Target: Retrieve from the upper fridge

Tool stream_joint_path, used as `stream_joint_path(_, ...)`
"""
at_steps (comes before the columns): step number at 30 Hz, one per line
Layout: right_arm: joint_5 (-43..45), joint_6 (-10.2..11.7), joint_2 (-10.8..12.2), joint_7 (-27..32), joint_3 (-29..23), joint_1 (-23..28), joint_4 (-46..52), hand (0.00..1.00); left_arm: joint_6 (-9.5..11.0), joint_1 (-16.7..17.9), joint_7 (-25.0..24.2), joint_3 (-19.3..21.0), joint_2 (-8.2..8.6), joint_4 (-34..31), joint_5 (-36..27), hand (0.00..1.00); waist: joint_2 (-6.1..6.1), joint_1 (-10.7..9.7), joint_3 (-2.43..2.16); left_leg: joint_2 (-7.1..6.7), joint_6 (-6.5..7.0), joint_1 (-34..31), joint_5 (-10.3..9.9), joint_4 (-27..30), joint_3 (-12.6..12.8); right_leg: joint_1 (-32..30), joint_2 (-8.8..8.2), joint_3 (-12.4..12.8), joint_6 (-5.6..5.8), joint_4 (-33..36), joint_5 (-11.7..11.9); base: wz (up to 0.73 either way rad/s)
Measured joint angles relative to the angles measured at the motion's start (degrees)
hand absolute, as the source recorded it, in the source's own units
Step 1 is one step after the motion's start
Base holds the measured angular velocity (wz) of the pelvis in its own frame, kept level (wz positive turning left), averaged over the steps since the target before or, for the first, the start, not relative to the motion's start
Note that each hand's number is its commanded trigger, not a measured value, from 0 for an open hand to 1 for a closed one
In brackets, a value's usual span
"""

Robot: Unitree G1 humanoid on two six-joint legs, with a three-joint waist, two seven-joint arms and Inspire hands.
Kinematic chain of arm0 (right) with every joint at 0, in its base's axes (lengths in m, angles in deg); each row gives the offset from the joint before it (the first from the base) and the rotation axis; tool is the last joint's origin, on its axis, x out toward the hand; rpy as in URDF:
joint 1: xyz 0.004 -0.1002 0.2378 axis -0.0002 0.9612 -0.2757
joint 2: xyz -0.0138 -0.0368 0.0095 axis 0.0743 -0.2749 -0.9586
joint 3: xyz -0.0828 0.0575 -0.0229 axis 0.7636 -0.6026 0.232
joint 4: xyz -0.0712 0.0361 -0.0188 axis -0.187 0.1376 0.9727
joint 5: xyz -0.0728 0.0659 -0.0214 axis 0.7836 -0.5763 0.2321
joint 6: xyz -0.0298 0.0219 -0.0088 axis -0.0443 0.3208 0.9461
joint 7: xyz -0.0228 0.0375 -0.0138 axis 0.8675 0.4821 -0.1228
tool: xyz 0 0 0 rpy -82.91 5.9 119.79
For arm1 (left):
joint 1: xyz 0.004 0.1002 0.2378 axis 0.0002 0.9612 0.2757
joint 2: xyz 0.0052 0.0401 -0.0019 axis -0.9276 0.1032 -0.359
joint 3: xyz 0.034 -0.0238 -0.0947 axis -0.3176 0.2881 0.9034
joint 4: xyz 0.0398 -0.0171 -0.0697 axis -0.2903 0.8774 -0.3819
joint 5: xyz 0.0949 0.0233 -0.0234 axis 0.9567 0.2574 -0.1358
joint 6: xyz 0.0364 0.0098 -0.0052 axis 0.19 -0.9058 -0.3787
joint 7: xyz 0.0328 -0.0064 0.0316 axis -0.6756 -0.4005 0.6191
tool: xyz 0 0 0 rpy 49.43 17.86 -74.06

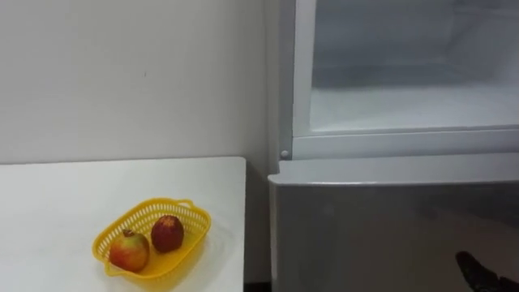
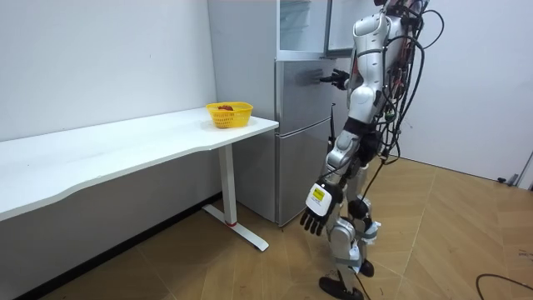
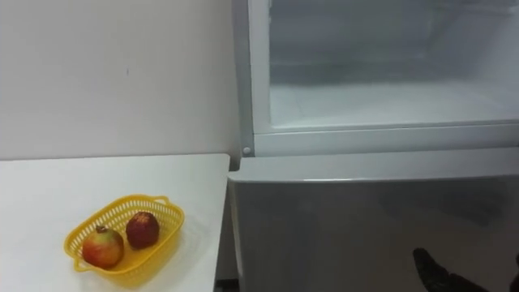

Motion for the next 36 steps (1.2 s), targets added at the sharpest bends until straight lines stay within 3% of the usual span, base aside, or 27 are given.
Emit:
stream_joint_path(10,-18.3,0.3,0.8,6.0,-1.0,3.9,-12.6,0.0,0.2,0.4,2.1,0.1,-0.02,-1.0,-1.7,0.0,-0.5,-1.5,0.1,-0.15,0.01,-0.4,0.0,-0.1,0.0,-0.4,-0.24,0.1,0.18,0.1,-0.2,0.01)
stream_joint_path(15,-31.2,0.5,0.7,9.8,-6.1,3.8,-13.4,0.0,0.2,0.6,2.1,0.5,-0.02,-1.9,-1.7,0.0,-0.63,-3.1,0.09,-0.18,0.01,-1.1,0.0,0.2,0.0,-0.9,-0.1,0.2,0.2,0.1,-0.2,0.0)
stream_joint_path(20,-39.4,1.5,0.6,12.3,-11.9,3.7,-13.4,0.0,0.7,0.6,2.3,1.4,-0.35,-2.8,-2.1,0.0,-0.83,-3.1,0.07,-0.15,0.02,-1.1,0.0,-0.2,0.2,-1.5,0.08,0.8,0.19,0.4,-0.2,-0.05)
stream_joint_path(26,-50.9,2.1,0.3,11.9,-17.3,2.3,-11.2,0.0,0.7,1.1,1.9,3.5,-0.39,-6.4,-2.2,0.0,-1.71,-3.4,0.07,-0.24,0.03,-1.3,0.0,-0.2,0.3,-2.0,-0.06,1.0,0.24,0.6,-0.3,-0.03)
stream_joint_path(29,-58.1,2.6,0.3,10.1,-21.0,-0.2,-10.0,0.0,1.9,0.5,1.0,7.1,-0.31,-7.4,-2.2,0.0,-2.41,-3.5,-0.02,-0.24,0.03,-1.9,0.0,-0.3,0.3,-2.7,-0.05,1.1,0.23,1.0,-0.4,0.0)
stream_joint_path(36,-60.6,2.7,0.1,2.2,-24.1,-2.8,-7.4,0.0,2.2,1.0,0.8,10.0,0.02,-6.5,-2.2,0.0,-2.31,-3.4,-0.03,-0.1,0.03,-1.9,0.0,-0.3,1.5,-3.1,-0.05,1.5,0.2,1.2,-0.3,-0.05)
